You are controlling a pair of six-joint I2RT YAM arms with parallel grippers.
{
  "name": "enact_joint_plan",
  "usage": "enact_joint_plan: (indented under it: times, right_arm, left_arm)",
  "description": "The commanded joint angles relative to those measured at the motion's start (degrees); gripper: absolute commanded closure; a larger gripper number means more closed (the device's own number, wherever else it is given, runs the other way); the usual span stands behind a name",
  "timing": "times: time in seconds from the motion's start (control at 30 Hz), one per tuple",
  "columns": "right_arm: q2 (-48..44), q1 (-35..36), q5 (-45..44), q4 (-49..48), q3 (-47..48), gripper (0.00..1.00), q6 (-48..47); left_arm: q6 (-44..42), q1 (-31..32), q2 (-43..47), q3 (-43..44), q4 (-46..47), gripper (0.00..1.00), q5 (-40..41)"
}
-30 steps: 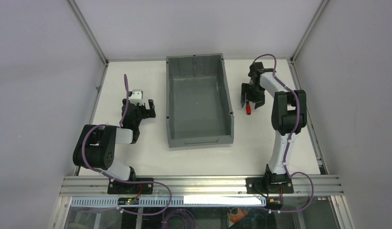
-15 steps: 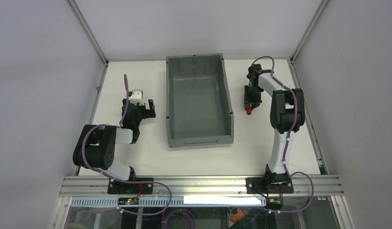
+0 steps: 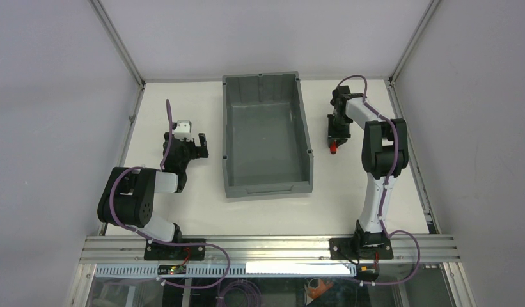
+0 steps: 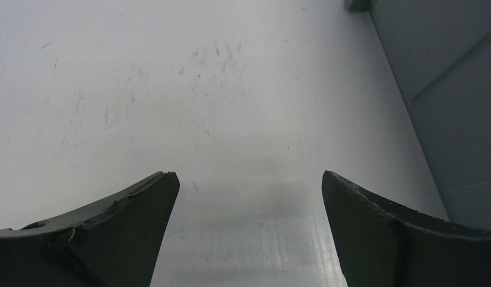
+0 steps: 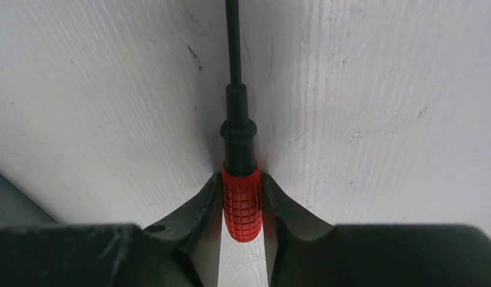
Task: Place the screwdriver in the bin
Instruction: Pick up the screwdriver from the center of the board.
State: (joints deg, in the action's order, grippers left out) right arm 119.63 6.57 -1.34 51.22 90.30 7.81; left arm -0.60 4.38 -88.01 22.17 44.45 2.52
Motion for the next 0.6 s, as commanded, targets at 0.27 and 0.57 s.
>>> enact_joint_plan:
  times: [0.27, 0.57]
  right_arm:
    - [-8.4, 0.0, -3.0, 4.0, 2.8, 1.00, -0.6]
    - [-13.2, 0.0, -1.8, 6.8, 6.2, 1.00, 0.3]
  left_arm:
    - [0.5, -0.6, 1.8, -0.2, 1.6, 0.01, -0.9]
    - [0.5, -0.6, 1.8, -0.2, 1.6, 0.01, -0.9]
